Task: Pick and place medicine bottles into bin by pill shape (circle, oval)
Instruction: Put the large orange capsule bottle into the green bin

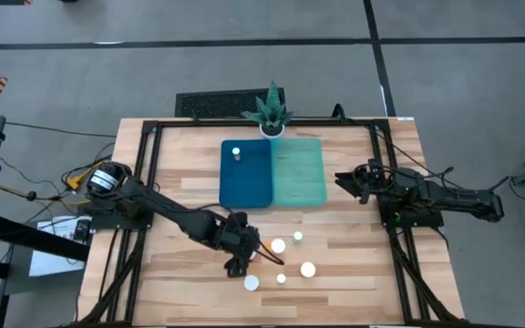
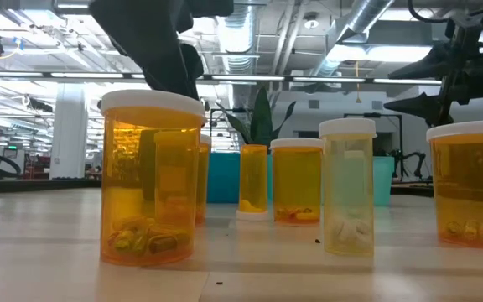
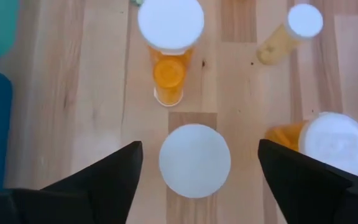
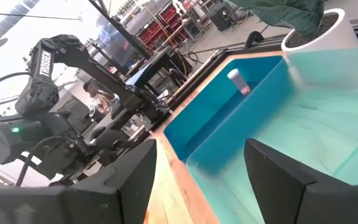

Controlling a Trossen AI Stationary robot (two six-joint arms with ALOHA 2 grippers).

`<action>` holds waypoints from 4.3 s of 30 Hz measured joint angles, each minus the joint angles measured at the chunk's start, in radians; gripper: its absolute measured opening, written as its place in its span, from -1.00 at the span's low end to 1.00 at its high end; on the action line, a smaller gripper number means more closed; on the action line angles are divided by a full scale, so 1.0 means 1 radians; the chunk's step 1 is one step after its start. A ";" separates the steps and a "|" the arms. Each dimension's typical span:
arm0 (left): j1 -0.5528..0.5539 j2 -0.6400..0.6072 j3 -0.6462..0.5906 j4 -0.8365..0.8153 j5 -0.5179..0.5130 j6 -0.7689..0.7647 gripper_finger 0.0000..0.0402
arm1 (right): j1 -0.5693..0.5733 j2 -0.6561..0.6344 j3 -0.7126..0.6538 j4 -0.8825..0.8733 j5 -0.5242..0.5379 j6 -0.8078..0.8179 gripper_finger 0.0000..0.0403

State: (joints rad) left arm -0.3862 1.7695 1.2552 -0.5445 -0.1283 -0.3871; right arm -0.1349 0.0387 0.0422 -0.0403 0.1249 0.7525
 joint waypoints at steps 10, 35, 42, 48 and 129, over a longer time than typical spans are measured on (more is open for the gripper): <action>0.000 0.000 0.000 -0.018 0.001 0.021 0.69 | 0.000 0.000 0.000 -0.001 -0.001 0.000 0.27; 0.002 0.098 0.007 0.030 0.017 0.088 0.26 | 0.004 0.000 -0.003 0.015 -0.002 0.000 0.27; 0.002 0.098 0.007 0.031 0.011 0.088 -0.01 | 0.004 0.000 -0.003 0.015 -0.002 0.000 0.27; 0.002 0.098 0.007 0.031 0.012 0.060 0.05 | 0.004 0.000 -0.003 0.015 -0.002 0.000 0.27; 0.713 0.358 0.569 -0.052 0.089 0.473 0.07 | 0.003 0.001 -0.002 0.018 0.012 0.011 0.27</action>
State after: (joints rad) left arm 0.3271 2.1273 1.8240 -0.5961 -0.0396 0.0856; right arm -0.1314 0.0399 0.0402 -0.0220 0.1368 0.7631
